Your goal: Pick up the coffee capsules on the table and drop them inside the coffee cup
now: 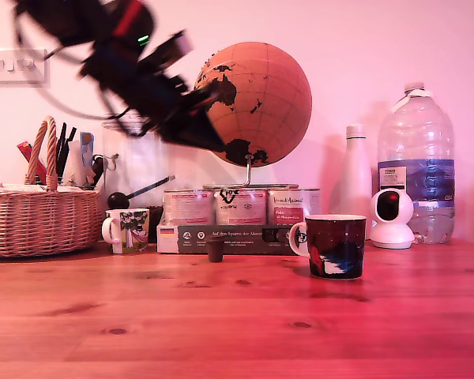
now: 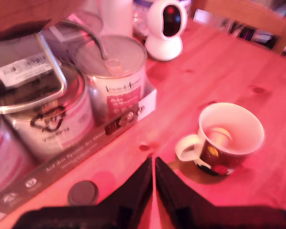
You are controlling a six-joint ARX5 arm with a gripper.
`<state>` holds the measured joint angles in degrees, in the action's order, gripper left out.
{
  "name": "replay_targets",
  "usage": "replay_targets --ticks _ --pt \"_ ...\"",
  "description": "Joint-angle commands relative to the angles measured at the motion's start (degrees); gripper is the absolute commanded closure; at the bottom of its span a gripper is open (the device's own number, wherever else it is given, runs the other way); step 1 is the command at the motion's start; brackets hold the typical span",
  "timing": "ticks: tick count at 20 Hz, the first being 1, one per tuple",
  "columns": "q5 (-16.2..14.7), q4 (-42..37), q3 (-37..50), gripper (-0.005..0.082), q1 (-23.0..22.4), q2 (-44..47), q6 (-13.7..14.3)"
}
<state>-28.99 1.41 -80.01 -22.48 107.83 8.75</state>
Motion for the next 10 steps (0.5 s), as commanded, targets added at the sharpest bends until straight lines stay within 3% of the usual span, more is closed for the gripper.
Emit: replay_targets --ticks 1,4,6,8,10 --pt "-2.8 -4.68 5.33 0.0789 1.22 -1.46 -0.2" --pt "-5.11 -12.13 11.76 0.0789 3.1 -1.79 0.13" --pt "-4.81 -17.44 15.67 0.0789 3.89 -1.77 0.13" --pt "-0.92 -22.27 18.58 0.0789 4.0 -1.77 0.0" --pt "0.11 -25.27 20.2 0.0789 4.0 -1.7 -0.2"
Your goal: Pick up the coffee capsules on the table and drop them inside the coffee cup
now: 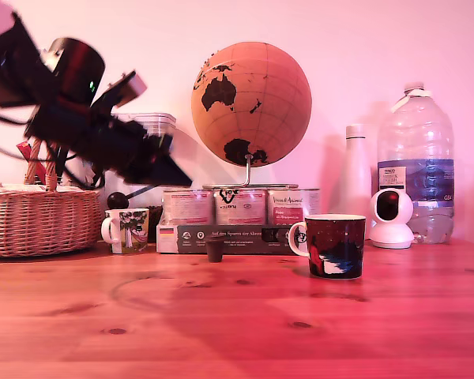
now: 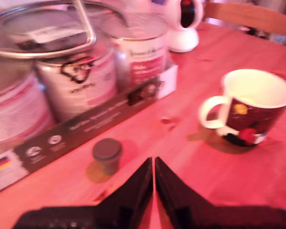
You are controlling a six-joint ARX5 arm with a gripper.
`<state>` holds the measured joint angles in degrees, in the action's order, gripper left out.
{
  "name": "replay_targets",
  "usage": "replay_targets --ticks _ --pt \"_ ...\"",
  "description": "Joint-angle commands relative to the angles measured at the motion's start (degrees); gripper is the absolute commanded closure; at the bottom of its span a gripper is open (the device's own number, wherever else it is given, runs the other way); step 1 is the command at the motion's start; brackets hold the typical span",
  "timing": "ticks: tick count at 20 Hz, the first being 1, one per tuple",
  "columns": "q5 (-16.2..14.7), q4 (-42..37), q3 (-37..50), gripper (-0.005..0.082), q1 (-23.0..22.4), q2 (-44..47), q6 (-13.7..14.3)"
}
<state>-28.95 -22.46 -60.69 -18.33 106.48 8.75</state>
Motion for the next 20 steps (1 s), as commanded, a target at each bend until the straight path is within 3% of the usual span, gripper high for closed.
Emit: replay_targets --ticks 1,5,8,9,10,12,13,15,20 --pt "0.15 -2.21 1.25 0.0789 -0.15 -0.31 -0.17" --pt "2.93 -1.38 1.2 0.0789 -0.15 -0.31 0.26" --pt "3.17 -1.31 1.2 0.078 0.07 -0.31 0.28" --pt "3.13 -1.03 1.2 0.0733 0.07 -0.31 0.13" --pt "3.08 -0.35 1.2 0.0614 0.07 -0.31 0.13" --pt "3.08 0.24 1.22 0.0229 -0.11 0.09 0.31" --pt "3.08 0.87 1.22 0.0124 -0.11 0.15 0.31" --pt "3.1 1.03 1.22 0.0088 -0.09 0.76 2.21" --pt "2.4 -2.54 1.22 0.009 0.15 3.98 2.16"
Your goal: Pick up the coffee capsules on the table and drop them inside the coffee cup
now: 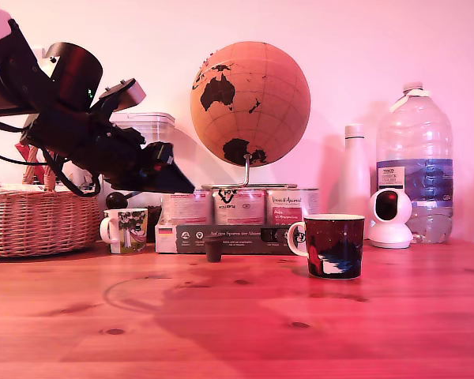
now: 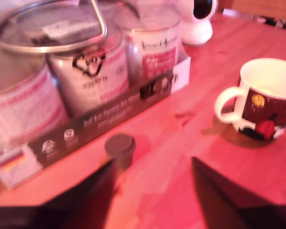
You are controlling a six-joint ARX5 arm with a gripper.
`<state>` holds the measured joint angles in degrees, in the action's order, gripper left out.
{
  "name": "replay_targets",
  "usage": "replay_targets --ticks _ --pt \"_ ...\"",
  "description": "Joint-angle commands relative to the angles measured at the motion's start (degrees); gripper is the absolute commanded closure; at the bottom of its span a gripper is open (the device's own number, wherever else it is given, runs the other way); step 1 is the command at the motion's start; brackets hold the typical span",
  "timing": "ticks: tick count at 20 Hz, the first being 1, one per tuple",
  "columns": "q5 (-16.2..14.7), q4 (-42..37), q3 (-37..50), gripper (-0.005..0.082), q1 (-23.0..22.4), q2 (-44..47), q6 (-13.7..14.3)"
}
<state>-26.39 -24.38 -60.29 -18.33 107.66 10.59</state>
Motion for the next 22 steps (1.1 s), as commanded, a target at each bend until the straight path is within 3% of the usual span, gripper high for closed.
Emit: replay_targets --ticks 1,9,16,22 --pt "-0.15 -1.53 0.83 0.009 0.13 3.74 0.33" --pt "-0.15 -8.66 0.26 0.0089 -0.07 9.14 0.02" --pt "-1.44 -8.59 -4.37 0.0089 -0.07 15.08 -0.13" --pt "-2.73 -5.84 -10.47 0.009 -0.13 19.69 -2.93"
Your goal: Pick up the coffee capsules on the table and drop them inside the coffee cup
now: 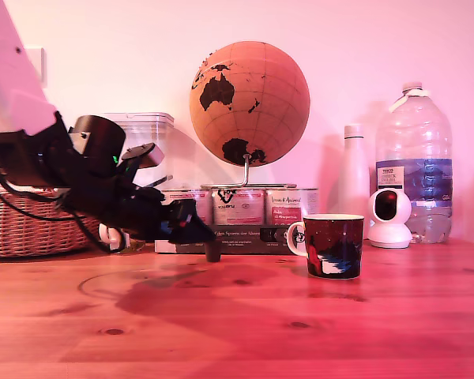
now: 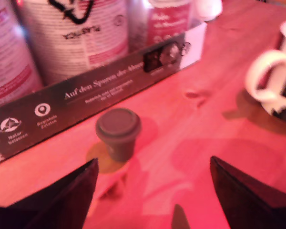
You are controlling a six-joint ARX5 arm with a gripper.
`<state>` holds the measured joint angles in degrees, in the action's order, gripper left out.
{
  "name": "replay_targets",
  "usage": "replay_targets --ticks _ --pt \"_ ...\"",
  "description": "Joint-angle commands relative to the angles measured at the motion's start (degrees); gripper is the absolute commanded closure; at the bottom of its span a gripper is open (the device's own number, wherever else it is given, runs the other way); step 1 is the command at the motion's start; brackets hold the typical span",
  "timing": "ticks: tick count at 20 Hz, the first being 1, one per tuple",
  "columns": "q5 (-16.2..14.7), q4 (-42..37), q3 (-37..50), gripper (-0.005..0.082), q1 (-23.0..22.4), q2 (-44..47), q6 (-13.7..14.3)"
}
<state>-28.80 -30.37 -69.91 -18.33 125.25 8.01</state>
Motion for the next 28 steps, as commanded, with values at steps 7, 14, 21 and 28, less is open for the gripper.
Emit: replay_targets --ticks 7,14,21,28 --pt "-0.33 11.37 -12.44 0.009 -0.59 7.58 -0.79" --pt "-3.54 19.02 -20.98 0.009 -1.05 11.32 -3.56" --pt "-7.06 19.82 -23.17 0.009 -0.79 13.31 -8.48" --pt "-8.2 22.49 -25.31 0.0094 -0.68 14.19 -9.01"
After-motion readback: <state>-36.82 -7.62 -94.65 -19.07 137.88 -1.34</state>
